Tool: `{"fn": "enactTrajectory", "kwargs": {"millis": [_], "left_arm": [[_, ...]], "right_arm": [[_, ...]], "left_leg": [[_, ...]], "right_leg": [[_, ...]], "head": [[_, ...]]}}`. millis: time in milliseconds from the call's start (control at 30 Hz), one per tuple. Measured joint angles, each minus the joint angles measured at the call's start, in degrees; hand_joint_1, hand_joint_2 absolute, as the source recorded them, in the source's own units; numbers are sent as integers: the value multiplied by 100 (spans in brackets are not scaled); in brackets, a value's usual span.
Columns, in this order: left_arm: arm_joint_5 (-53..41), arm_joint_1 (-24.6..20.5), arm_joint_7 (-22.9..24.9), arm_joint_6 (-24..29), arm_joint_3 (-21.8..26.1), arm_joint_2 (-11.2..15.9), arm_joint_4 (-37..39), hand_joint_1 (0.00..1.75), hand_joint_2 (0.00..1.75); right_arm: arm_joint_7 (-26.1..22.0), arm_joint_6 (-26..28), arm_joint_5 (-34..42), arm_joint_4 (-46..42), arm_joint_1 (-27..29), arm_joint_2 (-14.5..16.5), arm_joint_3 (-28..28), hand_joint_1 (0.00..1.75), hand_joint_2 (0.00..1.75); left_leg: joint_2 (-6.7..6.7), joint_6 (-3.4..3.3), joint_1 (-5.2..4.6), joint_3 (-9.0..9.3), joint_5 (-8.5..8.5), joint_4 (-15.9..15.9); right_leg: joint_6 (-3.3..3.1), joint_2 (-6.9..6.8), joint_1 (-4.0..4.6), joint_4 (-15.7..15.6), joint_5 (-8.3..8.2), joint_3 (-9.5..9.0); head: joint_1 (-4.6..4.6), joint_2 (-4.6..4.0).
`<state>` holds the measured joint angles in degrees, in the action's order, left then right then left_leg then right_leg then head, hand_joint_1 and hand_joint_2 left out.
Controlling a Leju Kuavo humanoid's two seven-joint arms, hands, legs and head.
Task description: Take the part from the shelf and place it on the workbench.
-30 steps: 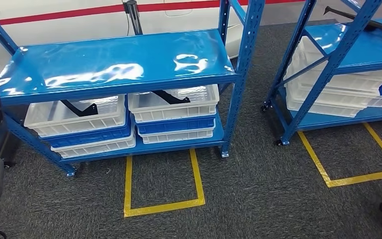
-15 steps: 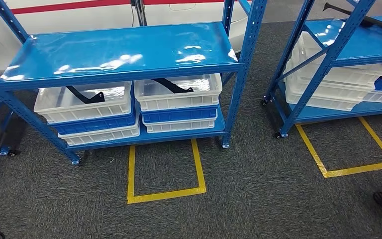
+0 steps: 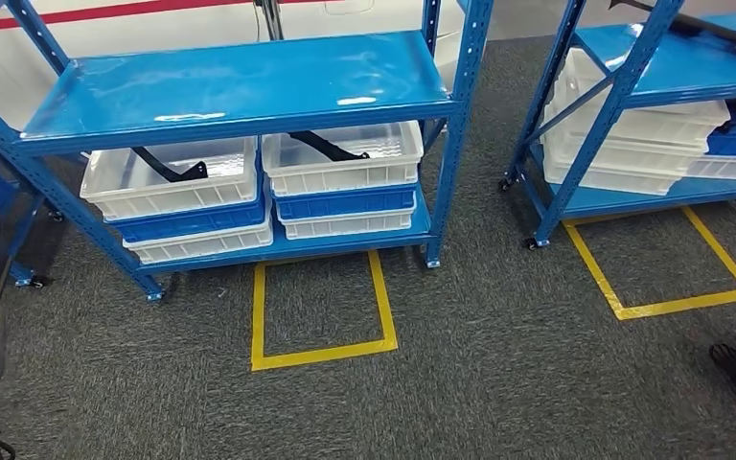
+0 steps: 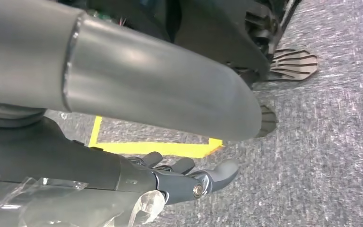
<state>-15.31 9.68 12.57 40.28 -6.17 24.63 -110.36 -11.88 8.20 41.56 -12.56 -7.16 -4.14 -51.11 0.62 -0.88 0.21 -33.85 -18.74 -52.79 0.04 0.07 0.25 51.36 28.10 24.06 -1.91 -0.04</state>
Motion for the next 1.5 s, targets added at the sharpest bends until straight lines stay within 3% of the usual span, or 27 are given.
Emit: {"fn": "enactTrajectory", "kwargs": {"millis": [67,133,167,200,233,267,333,400,433,533,600,667,700,733,767,800,900,967,1000,1067,1167,1233,1267,1300,1400,1433,1500], "left_arm": [[-118,3,1,1,-1,0,0,175,175],[-188,7,10,1,-4,0,0,175,175],[-173,11,25,1,-8,0,0,175,175],[-151,16,40,0,-14,0,0,175,175],[-133,16,54,0,-17,0,0,175,175],[-132,12,63,0,-20,0,0,175,175],[-162,-11,60,0,-18,0,0,175,175],[-186,-29,47,1,-14,0,0,175,175],[-188,-33,38,1,-11,0,0,175,175],[-254,-8,26,3,-5,-2,0,175,175],[-414,8,65,3,-7,-7,0,175,175],[-595,21,145,3,-14,-13,0,175,175],[-685,38,198,2,-17,-16,0,175,175],[-785,59,254,2,-20,-21,0,175,175],[-888,81,306,2,-21,-27,0,175,175],[-989,99,349,2,-22,-34,0,175,175],[-1164,128,417,1,-27,-52,0,175,175],[-1196,139,429,1,-30,-68,0,175,175],[-1211,146,429,1,-30,-73,0,175,175],[-1250,175,424,3,-20,-80,0,175,175],[-1305,234,394,4,17,-86,0,175,175],[-1278,330,335,4,79,-93,0,175,175],[-1240,381,289,4,136,-97,-2,175,175],[-1187,430,235,4,206,-101,-11,175,175],[-1025,559,109,6,471,-106,-90,175,175],[-993,593,89,7,561,-106,-122,175,175],[-945,661,77,9,737,-107,-175,175,175]], "right_arm": [[-39,-78,26,0,-1,2,1,0,0],[-45,-130,46,1,3,-3,1,0,0],[-27,-152,54,1,5,-4,1,0,0],[-3,-170,72,1,6,-3,1,0,0],[20,-186,90,1,8,1,1,0,0],[35,-199,117,1,11,5,1,0,0],[40,-229,162,1,23,13,1,0,0],[22,-256,193,1,37,17,1,0,0],[13,-261,202,1,40,18,2,0,0],[0,-270,211,1,26,12,3,0,0],[-2,-285,211,1,25,7,3,0,0],[12,-289,199,1,32,6,3,0,0],[21,-282,191,1,38,8,3,0,0],[29,-274,197,1,43,10,2,0,0],[31,-267,215,1,48,13,2,0,0],[22,-269,250,1,51,15,2,0,0],[-34,-283,317,2,55,16,3,0,0],[-90,-281,297,2,45,26,4,0,0],[-123,-281,285,1,36,39,5,0,0],[-197,-280,289,-1,23,48,5,0,0],[-325,-260,305,-1,31,45,7,0,0],[-434,-214,291,-1,12,45,7,0,0],[-498,-189,282,-1,-10,45,7,0,0],[-560,-173,275,-2,-40,48,7,0,0],[-674,-158,266,-4,-143,61,8,0,0],[-686,-157,259,-5,-170,64,8,0,0],[-699,-151,243,-6,-219,69,10,0,0]], "left_leg": [[-13,72,31,-153,-406,-384],[-17,142,54,-377,-986,-1148],[-17,168,63,-458,-1128,-1522],[-17,188,72,-475,-1121,-1770],[-14,202,77,-406,-988,-1834],[1,209,81,-227,-797,-1670],[135,198,71,376,-600,-854],[264,131,33,872,-710,-76],[271,85,13,968,-782,119],[138,-69,18,907,-772,188],[47,-159,30,842,-696,191],[-51,-204,6,752,-622,184],[-106,-212,-10,704,-587,179],[-164,-215,-26,662,-555,175],[-222,-213,-40,631,-528,172],[-282,-205,-51,612,-508,170],[-419,-152,-49,562,-468,147],[-509,-83,-24,495,-434,120],[-567,-49,-16,459,-422,103],[-492,19,-10,365,-522,-57],[-192,137,18,-145,-1098,-1162],[-154,182,39,-433,-1306,-1794],[-144,186,43,-399,-1239,-1757],[-107,178,41,-231,-1072,-1449],[292,71,-31,469,-567,-107],[383,30,-60,559,-516,91],[307,-35,-75,556,-487,156]], "right_leg": [[-68,-24,-25,-12,-110,107],[-96,-48,-23,-7,-220,245],[-97,-66,-23,-3,-282,326],[-94,-83,-23,3,-343,411],[-88,-104,-24,13,-401,498],[-76,-134,-26,28,-450,581],[-36,-189,-17,69,-515,692],[12,-257,3,112,-552,735],[40,-299,9,126,-569,748],[154,-364,-10,206,-560,798],[216,-214,-23,637,-238,967],[230,-83,-30,1479,246,1293],[222,-62,-29,1829,398,1418],[204,-53,-29,1973,434,1443],[179,-42,-28,1877,359,1346],[145,-5,-25,1545,196,1133],[27,387,-18,346,-197,449],[-5,498,4,136,-210,364],[-15,436,3,119,-229,373],[-57,285,-14,94,-258,377],[-86,32,-16,82,-273,401],[-88,-114,-3,85,-274,419],[-88,-186,0,85,-273,420],[-88,-253,4,86,-273,416],[-68,-434,40,93,-258,393],[-54,-488,53,97,-250,387],[-17,-613,65,97,-235,373]], "head": [[-12,0],[-22,0],[-23,0],[-23,0],[-23,0],[-23,0],[-24,0],[-25,0],[-26,0],[-24,0],[-18,0],[-14,0],[-13,0],[-13,0],[-13,0],[-14,0],[-14,0],[-11,0],[-8,0],[-18,0],[-43,0],[-43,0],[-43,0],[-43,0],[-41,0],[-41,0],[-39,0]]}}
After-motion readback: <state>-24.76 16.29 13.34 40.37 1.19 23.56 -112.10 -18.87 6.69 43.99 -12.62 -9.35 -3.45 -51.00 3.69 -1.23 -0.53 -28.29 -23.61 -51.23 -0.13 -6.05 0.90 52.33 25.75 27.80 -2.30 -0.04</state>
